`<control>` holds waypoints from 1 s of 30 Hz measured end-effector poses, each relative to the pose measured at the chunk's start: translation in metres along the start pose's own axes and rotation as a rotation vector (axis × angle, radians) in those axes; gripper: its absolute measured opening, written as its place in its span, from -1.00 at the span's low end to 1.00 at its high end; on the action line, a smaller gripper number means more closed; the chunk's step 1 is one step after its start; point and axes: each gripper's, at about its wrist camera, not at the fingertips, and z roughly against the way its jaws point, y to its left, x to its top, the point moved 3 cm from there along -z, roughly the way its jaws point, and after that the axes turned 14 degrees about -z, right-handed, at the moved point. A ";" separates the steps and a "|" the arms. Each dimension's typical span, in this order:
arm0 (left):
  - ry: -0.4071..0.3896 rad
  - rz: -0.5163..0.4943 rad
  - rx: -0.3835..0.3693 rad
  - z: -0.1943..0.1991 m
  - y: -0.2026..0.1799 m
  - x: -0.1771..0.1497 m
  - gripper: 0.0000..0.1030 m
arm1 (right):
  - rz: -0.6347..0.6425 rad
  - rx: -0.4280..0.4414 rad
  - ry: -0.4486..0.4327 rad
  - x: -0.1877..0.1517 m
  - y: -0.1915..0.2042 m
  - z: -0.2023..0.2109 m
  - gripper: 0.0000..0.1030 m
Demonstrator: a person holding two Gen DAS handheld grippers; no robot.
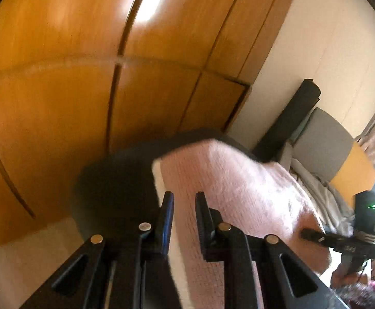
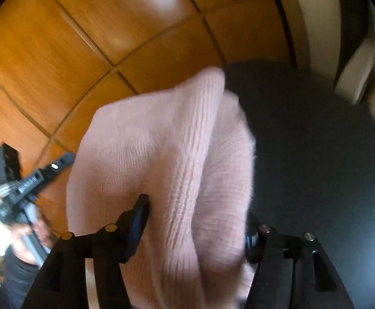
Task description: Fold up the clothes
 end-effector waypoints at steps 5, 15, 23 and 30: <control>-0.032 -0.069 -0.067 -0.006 -0.022 0.024 -0.66 | 0.318 -0.026 -0.179 0.023 0.047 0.045 -0.07; 0.145 -0.234 -0.061 -0.087 -0.065 -0.020 -0.63 | 0.261 -0.099 0.025 -0.032 0.015 -0.045 -0.11; 0.087 -0.287 0.067 -0.088 -0.078 -0.024 -0.63 | 0.230 -0.112 0.003 -0.026 0.027 -0.059 -0.11; 0.008 -0.222 0.163 -0.027 -0.116 -0.026 -0.41 | 0.247 -0.156 -0.157 -0.045 0.024 0.028 0.40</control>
